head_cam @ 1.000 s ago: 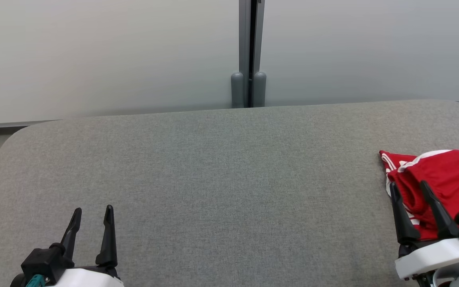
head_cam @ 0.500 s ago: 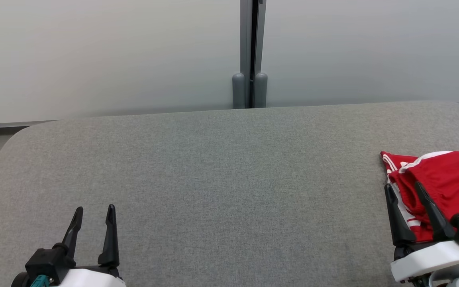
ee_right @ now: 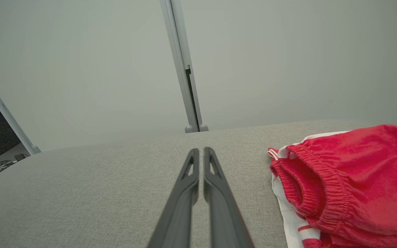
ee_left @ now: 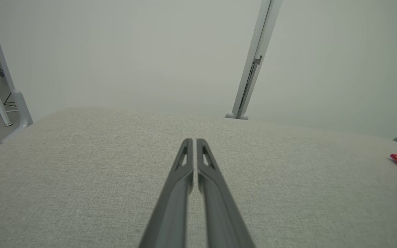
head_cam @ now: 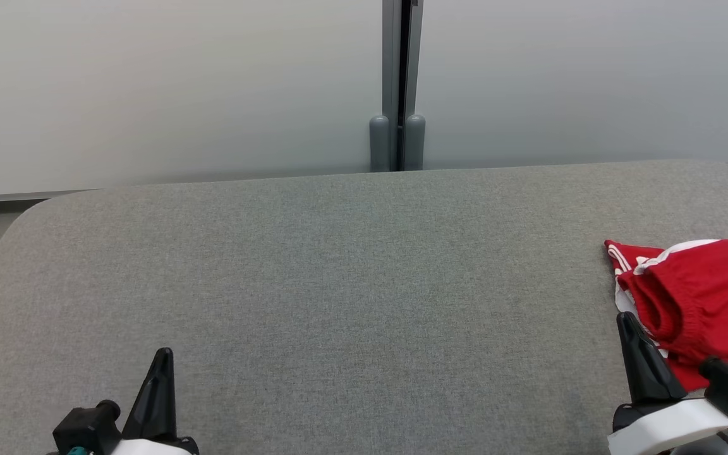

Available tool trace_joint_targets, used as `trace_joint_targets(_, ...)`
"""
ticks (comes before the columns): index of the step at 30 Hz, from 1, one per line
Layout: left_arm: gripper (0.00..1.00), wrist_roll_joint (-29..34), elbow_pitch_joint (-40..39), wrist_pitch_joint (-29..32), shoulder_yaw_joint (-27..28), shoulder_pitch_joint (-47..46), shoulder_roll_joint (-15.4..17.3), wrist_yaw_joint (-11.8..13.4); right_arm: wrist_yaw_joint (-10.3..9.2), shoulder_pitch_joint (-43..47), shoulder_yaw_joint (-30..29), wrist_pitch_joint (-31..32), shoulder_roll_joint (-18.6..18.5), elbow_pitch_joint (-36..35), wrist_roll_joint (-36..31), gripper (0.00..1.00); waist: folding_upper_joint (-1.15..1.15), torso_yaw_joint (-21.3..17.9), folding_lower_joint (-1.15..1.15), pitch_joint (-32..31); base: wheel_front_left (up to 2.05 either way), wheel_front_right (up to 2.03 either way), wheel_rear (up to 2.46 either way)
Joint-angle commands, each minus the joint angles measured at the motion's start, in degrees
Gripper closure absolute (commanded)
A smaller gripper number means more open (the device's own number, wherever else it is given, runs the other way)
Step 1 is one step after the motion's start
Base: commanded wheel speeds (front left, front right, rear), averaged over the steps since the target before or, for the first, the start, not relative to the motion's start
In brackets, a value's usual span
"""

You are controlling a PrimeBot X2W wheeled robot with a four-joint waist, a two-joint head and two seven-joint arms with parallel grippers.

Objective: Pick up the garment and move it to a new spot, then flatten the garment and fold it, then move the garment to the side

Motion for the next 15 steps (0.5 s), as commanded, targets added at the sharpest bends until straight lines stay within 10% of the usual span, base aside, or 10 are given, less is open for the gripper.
trace_joint_targets(1, 1.0, -1.6, -0.2, 0.6, 0.5, -0.9, 0.2, -0.1, 0.0, -0.5, -0.5, 0.3, -0.2, -0.5, 1.6, 1.0, 0.0, 0.0, 0.0, 0.0, 0.0, 0.0, 0.0)
trace_joint_targets(15, 1.0, -15.8, -0.4, 4.4, 1.8, -2.4, -0.1, -0.9, 0.0, -1.3, -3.3, 4.1, 1.4, -0.2, 14.3, 1.0, 0.0, 0.0, 0.0, 0.2, 0.0, 0.0, 0.0)
